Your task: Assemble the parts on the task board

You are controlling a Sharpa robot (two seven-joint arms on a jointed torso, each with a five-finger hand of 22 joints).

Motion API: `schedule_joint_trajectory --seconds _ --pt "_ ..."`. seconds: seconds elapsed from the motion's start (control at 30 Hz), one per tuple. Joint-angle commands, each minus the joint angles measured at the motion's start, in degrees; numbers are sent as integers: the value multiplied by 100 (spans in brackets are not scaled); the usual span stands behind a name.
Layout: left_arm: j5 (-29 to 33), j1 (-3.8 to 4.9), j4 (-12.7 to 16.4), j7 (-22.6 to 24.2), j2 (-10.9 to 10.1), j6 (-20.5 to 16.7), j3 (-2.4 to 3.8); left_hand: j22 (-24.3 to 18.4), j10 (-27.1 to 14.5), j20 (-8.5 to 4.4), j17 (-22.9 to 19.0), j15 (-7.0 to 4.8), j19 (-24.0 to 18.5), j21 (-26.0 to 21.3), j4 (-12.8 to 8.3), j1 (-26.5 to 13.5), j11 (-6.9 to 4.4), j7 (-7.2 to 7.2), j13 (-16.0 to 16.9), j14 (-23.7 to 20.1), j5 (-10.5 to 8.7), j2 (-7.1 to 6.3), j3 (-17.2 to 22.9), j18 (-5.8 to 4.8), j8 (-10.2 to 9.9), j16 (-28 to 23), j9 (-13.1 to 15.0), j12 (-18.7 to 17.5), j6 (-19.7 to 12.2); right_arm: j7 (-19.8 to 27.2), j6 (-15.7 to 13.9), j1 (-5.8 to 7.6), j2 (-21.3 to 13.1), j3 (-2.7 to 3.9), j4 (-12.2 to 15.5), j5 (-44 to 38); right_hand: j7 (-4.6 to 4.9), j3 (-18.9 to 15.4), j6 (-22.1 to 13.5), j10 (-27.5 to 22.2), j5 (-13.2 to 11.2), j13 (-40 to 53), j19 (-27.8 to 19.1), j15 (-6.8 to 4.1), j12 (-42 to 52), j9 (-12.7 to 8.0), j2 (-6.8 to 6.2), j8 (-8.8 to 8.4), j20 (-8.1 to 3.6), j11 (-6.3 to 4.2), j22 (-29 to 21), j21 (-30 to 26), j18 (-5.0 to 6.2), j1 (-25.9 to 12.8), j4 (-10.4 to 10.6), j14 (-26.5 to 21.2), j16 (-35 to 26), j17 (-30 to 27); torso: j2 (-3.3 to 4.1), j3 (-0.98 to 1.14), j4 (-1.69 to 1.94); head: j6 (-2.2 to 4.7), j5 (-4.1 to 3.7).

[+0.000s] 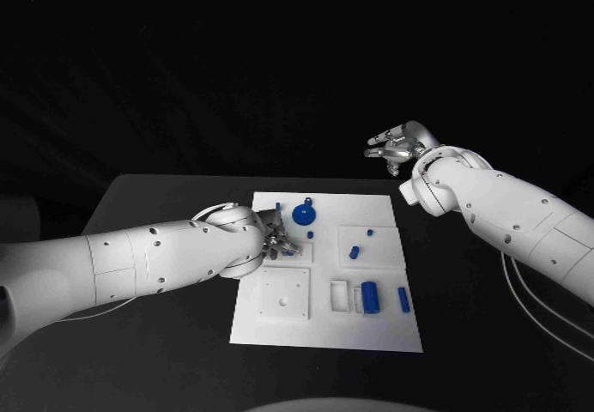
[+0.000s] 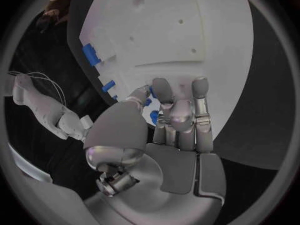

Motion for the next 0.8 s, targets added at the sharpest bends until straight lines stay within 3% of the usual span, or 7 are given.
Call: schedule_joint_trajectory --seconds 0.03,0.1,0.2,0.4,0.7,0.8 --pt "-15 -32 -1 6 -3 159 -22 105 244 44 1 17 -8 -33 119 20 -69 -164 -4 -49 -151 -96 -19 101 32 -2 9 32 112 26 74 1 -6 2 15 -1 18 -27 2 -43 23 -15 280 -17 -20 -6 -11 -20 -27 14 386 -37 79 -33 -23 -21 -34 -14 1 0 0 2 -6" --pt "-16 -32 -15 18 -13 170 -21 104 244 45 -2 19 -6 -34 235 6 -68 -166 -4 -48 -516 -154 -42 103 34 -2 16 35 137 26 73 1 -9 2 17 -1 18 -40 1 -42 13 -15 279 -16 -19 -6 -31 -19 -27 14 386 -43 80 -5 -51 -21 -35 -15 1 0 -1 2 -6" --pt "-11 -32 -33 30 -22 178 -21 104 244 39 -5 20 -5 -39 486 42 -68 -168 -5 -50 -837 -297 5 95 32 -3 25 38 175 28 70 1 -13 2 21 0 18 -40 1 -42 13 -15 279 -16 -19 -6 -31 -19 -27 14 386 -43 80 -5 -51 -21 -35 -15 1 1 -3 6 -10" --pt "-2 -32 -51 44 -33 190 -20 105 244 35 -6 18 4 -52 834 156 -65 -161 -8 -48 -1064 -434 18 90 31 -3 59 41 202 29 67 1 -19 2 29 2 20 -83 -3 -40 14 -18 279 -14 -21 -6 -14 -20 -25 16 386 -47 81 -1 -61 -22 -36 -16 0 0 -1 3 -15" --pt "9 -32 -39 67 -64 175 -16 104 244 39 -12 13 9 -60 1054 165 -65 -160 -15 -49 -1294 -551 22 99 28 -6 57 41 229 32 59 1 -27 2 32 12 18 -105 -5 -45 14 -23 280 -14 -26 -6 -6 -21 -25 15 387 -43 80 -16 -54 -21 -32 -13 1 -1 2 11 -20" --pt "22 -32 -25 70 -79 164 -12 105 244 37 -16 16 12 -60 1174 74 -64 -158 -16 -51 -1632 -663 13 97 28 -9 47 43 255 33 57 0 -29 2 32 14 18 -105 -5 -45 14 -23 280 -14 -26 -6 -6 -21 -25 15 387 -43 80 -16 -54 -21 -32 -13 4 -2 3 14 -25"
